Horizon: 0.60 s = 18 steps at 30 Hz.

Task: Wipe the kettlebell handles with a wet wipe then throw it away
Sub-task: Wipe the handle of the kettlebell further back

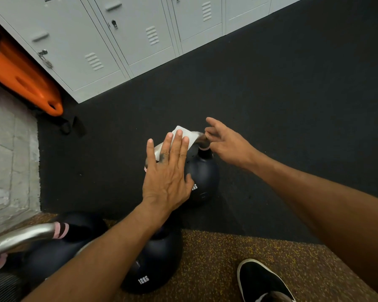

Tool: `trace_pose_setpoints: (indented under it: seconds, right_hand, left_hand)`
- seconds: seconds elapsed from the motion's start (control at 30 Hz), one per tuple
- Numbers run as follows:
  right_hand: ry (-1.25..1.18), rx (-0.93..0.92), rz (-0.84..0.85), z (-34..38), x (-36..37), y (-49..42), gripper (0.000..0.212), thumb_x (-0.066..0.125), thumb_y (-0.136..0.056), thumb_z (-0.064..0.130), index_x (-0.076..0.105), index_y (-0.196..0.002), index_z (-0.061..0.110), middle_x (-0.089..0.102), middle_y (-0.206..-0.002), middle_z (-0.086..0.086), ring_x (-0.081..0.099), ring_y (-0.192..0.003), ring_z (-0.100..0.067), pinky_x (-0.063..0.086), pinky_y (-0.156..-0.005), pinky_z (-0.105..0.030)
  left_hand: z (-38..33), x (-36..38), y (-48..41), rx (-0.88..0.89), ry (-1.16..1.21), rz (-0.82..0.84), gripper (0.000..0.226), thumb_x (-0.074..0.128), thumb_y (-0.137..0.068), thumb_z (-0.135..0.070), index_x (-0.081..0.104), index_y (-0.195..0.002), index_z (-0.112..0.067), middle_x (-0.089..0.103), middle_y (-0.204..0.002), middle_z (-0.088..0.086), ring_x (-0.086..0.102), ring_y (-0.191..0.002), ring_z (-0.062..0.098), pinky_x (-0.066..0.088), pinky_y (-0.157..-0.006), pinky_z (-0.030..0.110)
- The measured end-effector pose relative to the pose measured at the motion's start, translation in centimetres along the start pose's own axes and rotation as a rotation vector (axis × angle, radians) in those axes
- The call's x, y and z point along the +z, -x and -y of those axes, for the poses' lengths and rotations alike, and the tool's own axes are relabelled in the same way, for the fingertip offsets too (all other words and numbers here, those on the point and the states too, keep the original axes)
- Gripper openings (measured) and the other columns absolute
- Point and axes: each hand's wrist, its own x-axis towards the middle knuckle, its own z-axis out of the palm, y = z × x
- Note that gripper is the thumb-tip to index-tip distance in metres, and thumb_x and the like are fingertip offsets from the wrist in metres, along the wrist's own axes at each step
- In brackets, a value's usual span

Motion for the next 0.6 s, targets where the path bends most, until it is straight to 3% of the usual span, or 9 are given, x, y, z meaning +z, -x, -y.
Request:
trace_pose_setpoints:
  seconds: [0.13, 0.33, 0.5, 0.6]
  right_hand:
    - [0.006, 0.005, -0.004, -0.1, -0.1, -0.1, 0.079, 0.051, -0.091, 0.000, 0.016, -0.158, 0.023, 0.039, -0.156, -0.003, 0.044, -0.138, -0.011, 0.038, -0.111, -0.027]
    - [-0.002, 0.003, 0.005, -0.1, -0.1, 0.0, 0.078, 0.051, -0.092, -0.002, 0.015, -0.158, 0.023, 0.036, -0.157, -0.003, 0.041, -0.140, -0.012, 0.041, -0.095, -0.014]
    - [-0.007, 0.005, -0.003, -0.1, 0.0, -0.1, 0.080, 0.051, -0.091, -0.002, 0.015, -0.158, 0.024, 0.037, -0.157, -0.002, 0.042, -0.139, -0.012, 0.040, -0.112, -0.030]
    - [0.009, 0.001, -0.002, -0.1, -0.2, -0.1, 0.080, 0.050, -0.091, -0.002, 0.015, -0.158, 0.024, 0.037, -0.157, -0.002, 0.043, -0.139, -0.012, 0.039, -0.114, -0.036]
  left_hand:
    - [-0.5, -0.7, -1.3, -0.038, 0.111, -0.030, 0.087, 0.027, -0.095, -0.055, -0.010, -0.157, -0.006, -0.014, -0.165, 0.018, -0.004, -0.154, 0.031, 0.005, -0.120, 0.062]
    - [-0.7, 0.0, 0.9, -0.023, 0.093, 0.040, 0.086, 0.026, -0.097, -0.056, -0.010, -0.157, -0.006, -0.017, -0.165, 0.018, -0.013, -0.153, 0.032, 0.007, -0.119, 0.064]
    - [-0.5, -1.5, -0.8, -0.081, 0.245, 0.062, 0.089, 0.026, -0.093, -0.058, -0.003, -0.158, -0.006, -0.006, -0.167, 0.015, 0.001, -0.155, 0.028, 0.005, -0.120, 0.060]
    - [-0.5, -2.6, -1.8, -0.166, 0.348, 0.123, 0.089, 0.024, -0.093, -0.060, -0.006, -0.158, -0.008, -0.005, -0.168, 0.013, 0.001, -0.155, 0.025, 0.004, -0.120, 0.059]
